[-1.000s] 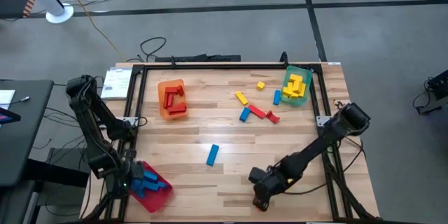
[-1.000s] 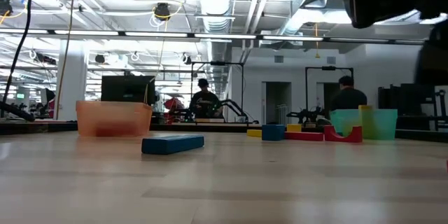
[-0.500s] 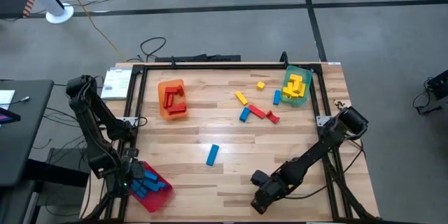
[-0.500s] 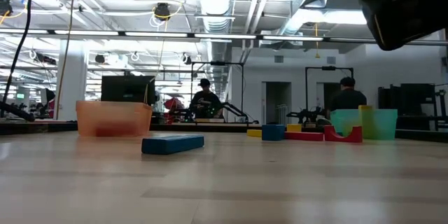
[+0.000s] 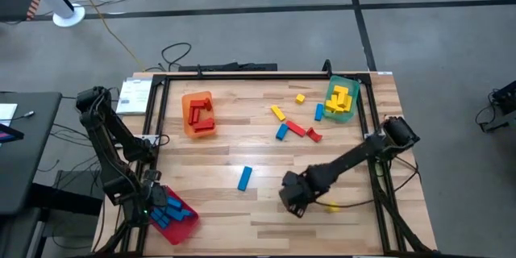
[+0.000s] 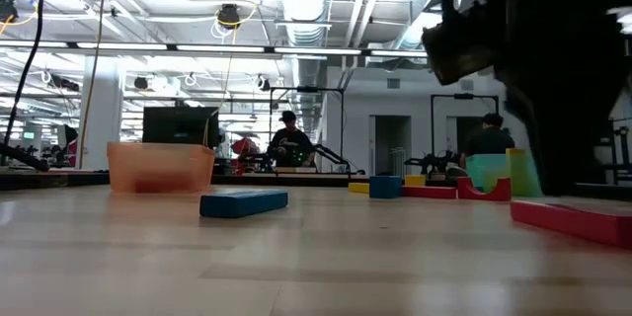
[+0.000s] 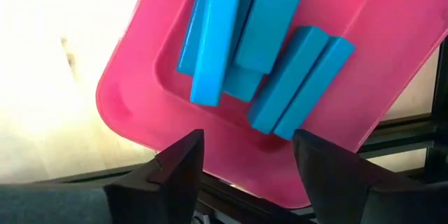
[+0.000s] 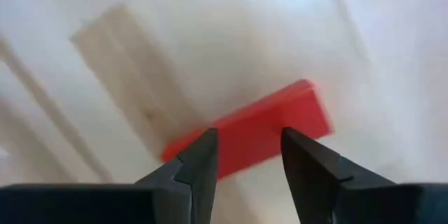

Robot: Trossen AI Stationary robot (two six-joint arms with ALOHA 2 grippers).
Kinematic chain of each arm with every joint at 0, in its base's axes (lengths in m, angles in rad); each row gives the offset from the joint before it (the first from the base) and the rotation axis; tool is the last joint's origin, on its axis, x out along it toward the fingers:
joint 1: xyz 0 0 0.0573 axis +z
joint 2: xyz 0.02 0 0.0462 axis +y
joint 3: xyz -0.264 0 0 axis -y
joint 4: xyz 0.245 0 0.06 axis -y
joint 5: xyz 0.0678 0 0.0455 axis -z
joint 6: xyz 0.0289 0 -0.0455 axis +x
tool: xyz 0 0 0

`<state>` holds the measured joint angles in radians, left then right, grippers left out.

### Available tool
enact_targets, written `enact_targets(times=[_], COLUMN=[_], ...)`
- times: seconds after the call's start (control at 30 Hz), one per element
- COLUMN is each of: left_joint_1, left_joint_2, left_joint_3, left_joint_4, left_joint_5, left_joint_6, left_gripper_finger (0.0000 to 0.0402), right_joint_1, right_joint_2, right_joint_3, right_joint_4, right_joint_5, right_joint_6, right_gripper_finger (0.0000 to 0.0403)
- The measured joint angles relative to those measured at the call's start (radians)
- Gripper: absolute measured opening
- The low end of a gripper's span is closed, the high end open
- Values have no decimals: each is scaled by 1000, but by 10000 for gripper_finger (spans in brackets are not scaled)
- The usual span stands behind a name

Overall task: Sort blocks
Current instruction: Put the red wooden block into the orange bin

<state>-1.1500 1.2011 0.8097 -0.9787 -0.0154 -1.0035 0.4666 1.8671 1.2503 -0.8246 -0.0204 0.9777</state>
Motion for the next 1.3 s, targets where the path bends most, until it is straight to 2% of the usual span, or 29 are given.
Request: enact_targets(times=[0.17, 0.27, 0.5, 0.63, 0.8, 0.97, 1.3], left_joint_1=[0, 0, 0, 0, 0, 0, 0], left_joint_2=[0, 0, 0, 0, 0, -12, -39], left_joint_3=[0, 0, 0, 0, 0, 15, 110], left_joint_4=[0, 0, 0, 3, 0, -4, -11], left_joint_5=[0, 0, -19, -69, -77, -51, -47], left_joint_6=[-2, -4, -17, -6, 12, 24, 72], left_gripper_finger=[215, 215, 216, 226, 257, 273, 275], right_joint_1=[-45, -51, 1, 34, 44, 44, 44], right_joint_2=[0, 0, -7, -6, -1, 2, 2], right_joint_3=[42, 93, 153, 152, 147, 83, -50], right_joint_4=[-128, -188, -156, -178, -178, -89, 70], right_joint_5=[-1, 0, 26, 22, 29, 27, 24], right_joint_6=[-123, -132, 71, 162, 273, 377, 489], right_gripper_finger=[170, 170, 182, 214, 259, 274, 276])
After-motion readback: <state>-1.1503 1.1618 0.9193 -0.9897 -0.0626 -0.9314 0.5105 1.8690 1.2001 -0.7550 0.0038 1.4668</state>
